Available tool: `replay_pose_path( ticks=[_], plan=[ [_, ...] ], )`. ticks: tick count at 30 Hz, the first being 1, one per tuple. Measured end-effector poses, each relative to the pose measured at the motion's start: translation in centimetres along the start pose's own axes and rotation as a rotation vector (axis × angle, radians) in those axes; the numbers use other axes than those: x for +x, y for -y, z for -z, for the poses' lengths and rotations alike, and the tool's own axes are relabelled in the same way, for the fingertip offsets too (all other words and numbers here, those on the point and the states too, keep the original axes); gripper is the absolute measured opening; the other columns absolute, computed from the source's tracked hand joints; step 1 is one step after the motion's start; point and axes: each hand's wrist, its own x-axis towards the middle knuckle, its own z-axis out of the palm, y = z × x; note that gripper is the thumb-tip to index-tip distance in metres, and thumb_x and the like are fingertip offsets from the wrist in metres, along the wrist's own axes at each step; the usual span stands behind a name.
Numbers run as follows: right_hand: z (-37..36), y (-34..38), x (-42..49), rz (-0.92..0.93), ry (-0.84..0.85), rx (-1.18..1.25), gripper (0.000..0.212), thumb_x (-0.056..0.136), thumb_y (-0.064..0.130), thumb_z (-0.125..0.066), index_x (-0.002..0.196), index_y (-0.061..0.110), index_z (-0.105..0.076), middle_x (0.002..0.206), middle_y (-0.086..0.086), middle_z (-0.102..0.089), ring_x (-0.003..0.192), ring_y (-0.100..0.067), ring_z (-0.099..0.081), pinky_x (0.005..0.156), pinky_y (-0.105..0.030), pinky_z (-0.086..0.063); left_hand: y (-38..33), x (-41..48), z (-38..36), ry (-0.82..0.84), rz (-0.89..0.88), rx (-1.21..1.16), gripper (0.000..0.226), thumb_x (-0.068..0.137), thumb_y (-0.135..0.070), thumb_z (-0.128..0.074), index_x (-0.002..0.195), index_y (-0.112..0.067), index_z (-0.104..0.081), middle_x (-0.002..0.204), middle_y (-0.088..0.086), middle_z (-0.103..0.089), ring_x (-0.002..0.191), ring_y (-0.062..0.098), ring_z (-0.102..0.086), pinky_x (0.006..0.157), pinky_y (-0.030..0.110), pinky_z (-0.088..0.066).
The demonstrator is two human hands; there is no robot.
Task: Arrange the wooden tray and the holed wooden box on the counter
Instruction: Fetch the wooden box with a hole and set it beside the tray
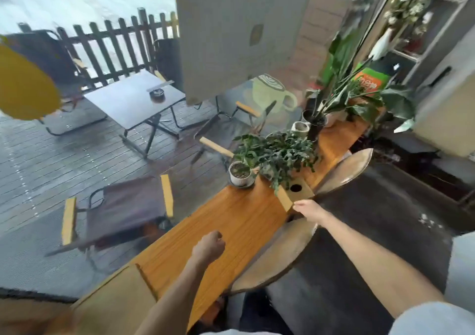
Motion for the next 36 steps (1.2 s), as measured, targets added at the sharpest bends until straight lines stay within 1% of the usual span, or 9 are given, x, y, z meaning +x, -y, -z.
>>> replay_pose_path(
  ticks=[4,10,16,20,23,25,31,34,36],
  plan=[
    [6.6,-2.5,5.7,-0.150,0.026,0.139,0.050,0.100,0.025,-0.049,0.147,0.011,-0.042,0.152,-0.008,-0.041,0.141,-0.029,-0.037,0.110,-0.043,-0.035,-7.0,4.7,-0.9,0.042,0.011,-0.042,0.044,0.097,-0.026,-0.040,0.138,-0.017,-0.053,0.137,0.008,-0.059,0.118,0.029,-0.059,0.094,0.037,-0.050],
    [10.5,-5.7,18.8,-0.189,0.105,0.138,0.053,0.098,0.028,-0.054,0.146,0.011,-0.042,0.150,-0.009,-0.047,0.136,-0.029,-0.044,0.110,-0.041,-0.038,-14.8,13.2,-3.3,0.092,0.143,-0.115,0.043,0.095,-0.021,-0.039,0.133,-0.014,-0.058,0.132,0.010,-0.062,0.111,0.031,-0.062,0.091,0.039,-0.054],
    [7.7,-3.3,23.9,-0.226,0.190,0.064,0.071,0.097,0.036,-0.055,0.153,0.005,-0.024,0.155,-0.015,-0.036,0.142,-0.033,-0.036,0.112,-0.038,-0.031,-19.3,19.6,-5.6,0.125,0.249,-0.280,0.045,0.095,-0.018,-0.036,0.135,-0.010,-0.055,0.137,0.016,-0.057,0.120,0.035,-0.056,0.099,0.041,-0.050],
    [2.4,-2.5,22.3,-0.112,0.240,-0.079,0.082,0.093,0.050,-0.054,0.156,0.015,-0.015,0.155,-0.015,-0.038,0.137,-0.036,-0.044,0.105,-0.038,-0.040,-19.5,19.6,-5.7,0.105,0.379,-0.565,0.050,0.099,-0.020,-0.040,0.148,-0.011,-0.038,0.141,0.014,-0.052,0.103,0.028,-0.059,0.082,0.035,-0.048],
    [-3.6,-0.2,18.8,-0.093,0.373,-0.048,0.077,0.094,0.046,-0.054,0.155,0.015,-0.020,0.156,-0.011,-0.038,0.138,-0.033,-0.043,0.107,-0.037,-0.038,-17.7,17.5,-5.7,0.056,0.488,-0.897,0.051,0.102,-0.022,-0.044,0.150,-0.013,-0.030,0.145,0.010,-0.046,0.116,0.026,-0.052,0.087,0.035,-0.042],
    [-7.9,1.6,15.9,-0.087,0.414,-0.011,0.074,0.094,0.040,-0.055,0.156,0.020,-0.019,0.153,-0.011,-0.042,0.136,-0.032,-0.045,0.108,-0.040,-0.041,-14.9,15.3,-5.6,-0.059,0.536,-1.042,0.048,0.100,-0.017,-0.047,0.146,-0.012,-0.033,0.136,0.010,-0.051,0.109,0.023,-0.051,0.084,0.032,-0.041],
    [-16.9,9.6,5.8,0.101,0.494,-0.099,0.069,0.093,0.041,-0.055,0.154,0.026,-0.025,0.146,-0.009,-0.052,0.132,-0.034,-0.048,0.107,-0.041,-0.040,-2.1,5.2,-3.2,-0.422,0.508,-1.137,0.064,0.095,-0.032,-0.056,0.153,-0.025,-0.028,0.148,0.002,-0.048,0.129,0.021,-0.051,0.109,0.042,-0.045],
    [-22.2,14.1,0.4,0.232,0.596,-0.112,0.067,0.094,0.042,-0.054,0.153,0.024,-0.027,0.149,-0.007,-0.049,0.135,-0.032,-0.046,0.108,-0.040,-0.039,4.0,-0.8,-1.9,-0.549,0.463,-1.179,0.067,0.098,-0.039,-0.054,0.155,-0.036,-0.019,0.155,-0.010,-0.034,0.136,0.013,-0.041,0.114,0.038,-0.039],
    [-26.8,16.9,-3.3,0.306,0.672,-0.152,0.066,0.094,0.046,-0.052,0.152,0.022,-0.031,0.150,-0.006,-0.048,0.135,-0.031,-0.046,0.111,-0.043,-0.038,9.7,-4.0,-1.9,-0.636,0.504,-1.217,0.071,0.098,-0.040,-0.051,0.156,-0.040,-0.011,0.159,-0.006,-0.030,0.131,0.017,-0.048,0.106,0.040,-0.047]
  ],
)
